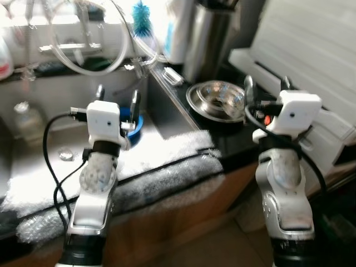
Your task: Kitchen organization
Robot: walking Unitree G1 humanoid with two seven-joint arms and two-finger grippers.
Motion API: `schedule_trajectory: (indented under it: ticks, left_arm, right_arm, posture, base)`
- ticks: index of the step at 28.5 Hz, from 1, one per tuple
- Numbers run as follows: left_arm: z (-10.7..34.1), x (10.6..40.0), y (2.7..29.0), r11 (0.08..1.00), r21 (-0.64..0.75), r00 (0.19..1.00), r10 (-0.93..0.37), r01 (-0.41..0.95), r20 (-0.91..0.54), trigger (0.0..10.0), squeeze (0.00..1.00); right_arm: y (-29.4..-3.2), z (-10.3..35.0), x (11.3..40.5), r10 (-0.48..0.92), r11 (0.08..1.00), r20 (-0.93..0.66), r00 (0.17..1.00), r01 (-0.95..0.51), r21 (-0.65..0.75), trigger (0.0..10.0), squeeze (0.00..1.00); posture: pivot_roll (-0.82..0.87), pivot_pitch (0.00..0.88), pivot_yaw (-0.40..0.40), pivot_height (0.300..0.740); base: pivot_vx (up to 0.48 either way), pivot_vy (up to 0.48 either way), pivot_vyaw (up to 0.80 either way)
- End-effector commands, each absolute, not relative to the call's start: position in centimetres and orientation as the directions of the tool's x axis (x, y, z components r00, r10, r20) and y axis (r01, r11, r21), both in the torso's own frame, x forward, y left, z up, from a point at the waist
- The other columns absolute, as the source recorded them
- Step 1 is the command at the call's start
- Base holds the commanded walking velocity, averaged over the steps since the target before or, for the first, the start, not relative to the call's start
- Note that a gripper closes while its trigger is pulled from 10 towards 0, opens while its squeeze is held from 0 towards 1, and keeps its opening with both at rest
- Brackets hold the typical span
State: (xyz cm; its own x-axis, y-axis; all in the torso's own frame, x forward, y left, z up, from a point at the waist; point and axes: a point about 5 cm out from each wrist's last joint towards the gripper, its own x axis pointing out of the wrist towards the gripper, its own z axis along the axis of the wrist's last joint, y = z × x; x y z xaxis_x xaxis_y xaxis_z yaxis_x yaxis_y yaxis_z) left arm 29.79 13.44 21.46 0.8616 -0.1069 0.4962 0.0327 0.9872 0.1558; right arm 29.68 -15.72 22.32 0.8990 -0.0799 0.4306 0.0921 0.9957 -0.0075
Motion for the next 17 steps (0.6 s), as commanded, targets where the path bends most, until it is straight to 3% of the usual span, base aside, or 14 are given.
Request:
schedule_trajectory:
  ticks: [1, 15, 17]
  left_arm:
    - [21.9, 29.7, 13.4, 0.987, 0.155, 0.852, -0.114, 0.039, 0.512, 10.0, 0.00]
    - [21.7, 29.8, 13.3, 0.987, 0.157, 0.855, -0.113, 0.038, 0.507, 10.0, 0.00]
    - [21.7, 29.8, 13.3, 0.987, 0.157, 0.855, -0.114, 0.038, 0.506, 10.0, 0.00]
  right_arm:
    - [-16.0, 22.3, 29.8, -0.090, 0.995, 0.424, 0.901, 0.101, -0.004, 10.0, 0.00]
    - [-16.3, 22.3, 29.7, -0.098, 0.994, 0.421, 0.902, 0.109, -0.004, 10.0, 0.00]
    - [-17.0, 21.6, 29.3, -0.149, 0.989, 0.387, 0.910, 0.138, 0.056, 10.0, 0.00]
  posture:
    - [0.01, 0.000, -0.108, 0.740]
    - [0.01, 0.000, -0.115, 0.740]
    - [0.00, 0.000, -0.113, 0.740]
  base:
    - [0.000, 0.000, 0.00]
    - [0.000, 0.000, 0.00]
    - [0.000, 0.000, 0.00]
